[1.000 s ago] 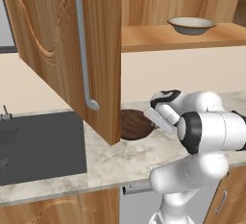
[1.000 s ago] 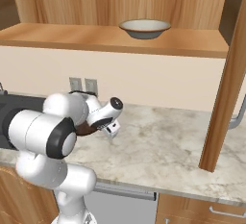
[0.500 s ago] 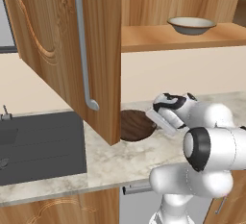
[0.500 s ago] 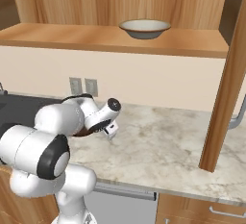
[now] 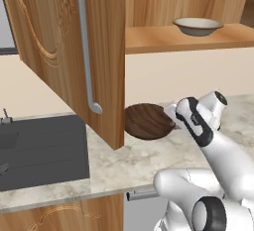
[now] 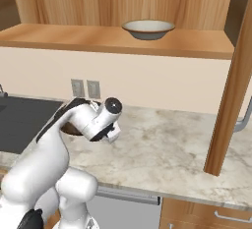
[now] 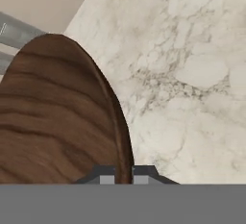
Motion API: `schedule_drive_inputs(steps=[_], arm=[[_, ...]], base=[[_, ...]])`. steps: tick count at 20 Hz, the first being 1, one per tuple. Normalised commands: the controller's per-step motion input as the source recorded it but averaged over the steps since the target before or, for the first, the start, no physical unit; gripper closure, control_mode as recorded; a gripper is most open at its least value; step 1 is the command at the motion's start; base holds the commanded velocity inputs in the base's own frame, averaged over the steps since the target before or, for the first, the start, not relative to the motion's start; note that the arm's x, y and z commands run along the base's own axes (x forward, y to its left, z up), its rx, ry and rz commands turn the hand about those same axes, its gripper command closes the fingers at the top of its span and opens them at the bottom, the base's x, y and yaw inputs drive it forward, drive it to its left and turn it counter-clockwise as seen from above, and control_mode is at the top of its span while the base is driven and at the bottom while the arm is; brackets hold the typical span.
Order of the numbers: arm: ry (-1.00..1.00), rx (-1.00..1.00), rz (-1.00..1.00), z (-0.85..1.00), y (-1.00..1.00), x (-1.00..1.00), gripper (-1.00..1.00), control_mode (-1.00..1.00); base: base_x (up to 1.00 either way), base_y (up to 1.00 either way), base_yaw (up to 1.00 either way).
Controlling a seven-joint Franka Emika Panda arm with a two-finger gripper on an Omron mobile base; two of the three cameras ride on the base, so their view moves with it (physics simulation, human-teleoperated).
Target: Open the cabinet. Pick the bowls from the counter and place them in the cabinet. Then close the cabinet.
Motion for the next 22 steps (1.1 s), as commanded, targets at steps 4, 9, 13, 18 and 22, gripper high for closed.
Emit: schedule_drive_inputs(steps=[4,9,13,18,22], arm=[[0.00,0.00,-0.26,0.79,-0.18,-0.61,1.00,-1.00],[0.05,0.00,-0.29,0.65,-0.20,-0.69,1.00,-1.00],[0.05,0.00,-0.24,0.66,-0.14,-0.75,1.00,-1.00],[0.00,0.03,-0.11,0.80,0.00,-0.67,1.00,-1.00],[0.00,0.11,0.00,0.83,0.00,-0.70,1.00,-1.00]], base=[[0.00,0.00,0.00],[0.00,0.00,0.00],[0.00,0.00,0.00],[0.00,0.00,0.00],[0.00,0.00,0.00]])
